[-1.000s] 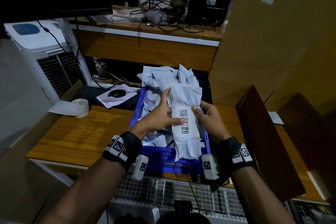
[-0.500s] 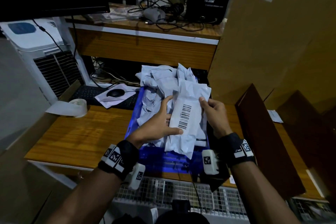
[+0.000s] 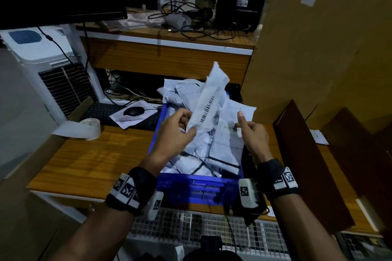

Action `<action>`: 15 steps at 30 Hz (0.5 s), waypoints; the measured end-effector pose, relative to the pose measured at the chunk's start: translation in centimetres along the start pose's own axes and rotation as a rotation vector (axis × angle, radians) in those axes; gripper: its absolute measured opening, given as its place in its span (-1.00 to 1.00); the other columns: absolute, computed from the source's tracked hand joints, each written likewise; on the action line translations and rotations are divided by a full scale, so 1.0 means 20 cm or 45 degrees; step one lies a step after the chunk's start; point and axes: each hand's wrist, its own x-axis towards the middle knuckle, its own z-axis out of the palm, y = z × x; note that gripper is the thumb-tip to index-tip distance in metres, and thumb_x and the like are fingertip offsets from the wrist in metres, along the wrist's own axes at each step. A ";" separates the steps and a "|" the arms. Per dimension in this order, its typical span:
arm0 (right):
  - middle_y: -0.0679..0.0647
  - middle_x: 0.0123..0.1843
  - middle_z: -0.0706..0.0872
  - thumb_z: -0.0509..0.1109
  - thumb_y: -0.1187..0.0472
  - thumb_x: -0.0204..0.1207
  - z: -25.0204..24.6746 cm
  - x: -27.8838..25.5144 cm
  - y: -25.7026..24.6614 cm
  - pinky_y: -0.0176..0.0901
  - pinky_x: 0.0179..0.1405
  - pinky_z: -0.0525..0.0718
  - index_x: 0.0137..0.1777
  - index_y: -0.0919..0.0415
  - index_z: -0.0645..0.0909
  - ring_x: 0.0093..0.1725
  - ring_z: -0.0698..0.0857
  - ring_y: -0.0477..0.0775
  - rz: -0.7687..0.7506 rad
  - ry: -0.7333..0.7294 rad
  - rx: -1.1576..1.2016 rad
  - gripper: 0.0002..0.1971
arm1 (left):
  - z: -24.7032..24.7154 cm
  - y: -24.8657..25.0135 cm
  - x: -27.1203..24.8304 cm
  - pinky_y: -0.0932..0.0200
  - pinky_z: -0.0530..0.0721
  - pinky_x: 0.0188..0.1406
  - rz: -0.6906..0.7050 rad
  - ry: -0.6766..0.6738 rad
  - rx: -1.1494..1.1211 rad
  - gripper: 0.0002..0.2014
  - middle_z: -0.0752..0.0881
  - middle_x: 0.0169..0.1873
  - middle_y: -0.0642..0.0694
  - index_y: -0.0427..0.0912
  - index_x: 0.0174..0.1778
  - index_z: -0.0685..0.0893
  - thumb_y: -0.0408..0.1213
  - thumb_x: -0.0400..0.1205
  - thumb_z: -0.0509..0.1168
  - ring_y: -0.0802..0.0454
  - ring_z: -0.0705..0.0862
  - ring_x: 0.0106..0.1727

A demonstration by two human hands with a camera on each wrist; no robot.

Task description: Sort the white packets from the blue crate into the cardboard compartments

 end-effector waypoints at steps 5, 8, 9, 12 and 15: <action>0.29 -0.12 0.83 0.35 -0.66 0.43 0.04 -0.05 -0.10 0.19 0.00 0.74 -0.11 0.19 0.81 -0.03 0.78 0.39 0.097 -0.218 0.305 -0.18 | 0.11 0.11 -0.08 -0.07 0.60 -0.10 0.523 -0.194 0.634 -0.68 0.53 -0.15 0.21 0.08 0.17 0.62 -0.22 0.53 0.48 0.04 0.52 -0.01; 0.03 0.16 0.91 0.51 -0.24 0.65 0.03 -0.08 -0.10 0.34 0.33 0.79 0.24 0.16 0.83 0.23 0.87 0.16 0.065 -0.219 0.521 -0.53 | 0.17 0.08 -0.13 0.07 0.47 0.08 0.609 -0.355 0.620 -0.65 0.60 -0.01 0.21 0.11 0.28 0.66 0.10 0.62 0.46 0.09 0.53 0.14; 0.02 0.22 0.90 0.46 -0.09 0.73 0.02 -0.09 -0.08 0.33 0.37 0.78 0.33 0.17 0.79 0.26 0.86 0.12 0.053 -0.237 0.561 -0.62 | 0.18 0.07 -0.14 0.12 0.46 0.12 0.570 -0.364 0.550 -0.63 0.61 0.03 0.22 0.13 0.30 0.68 0.18 0.64 0.45 0.14 0.54 0.18; 0.05 0.34 0.86 0.30 0.07 0.86 -0.04 -0.13 -0.07 0.20 0.37 0.78 0.49 0.19 0.69 0.35 0.83 0.12 0.043 -0.325 0.686 -0.67 | 0.15 0.05 -0.12 0.27 0.53 0.21 0.340 -0.215 0.266 -0.66 0.61 0.15 0.21 0.15 0.32 0.69 0.15 0.68 0.46 0.23 0.58 0.24; 0.09 0.39 0.83 0.24 0.03 0.88 -0.08 -0.15 -0.07 0.20 0.41 0.75 0.52 0.19 0.65 0.40 0.80 0.14 0.053 -0.358 0.743 -0.63 | 0.10 0.03 -0.08 0.17 0.71 0.11 0.089 -0.187 0.095 -0.61 0.65 0.15 0.17 0.19 0.31 0.65 0.18 0.63 0.51 0.19 0.66 0.16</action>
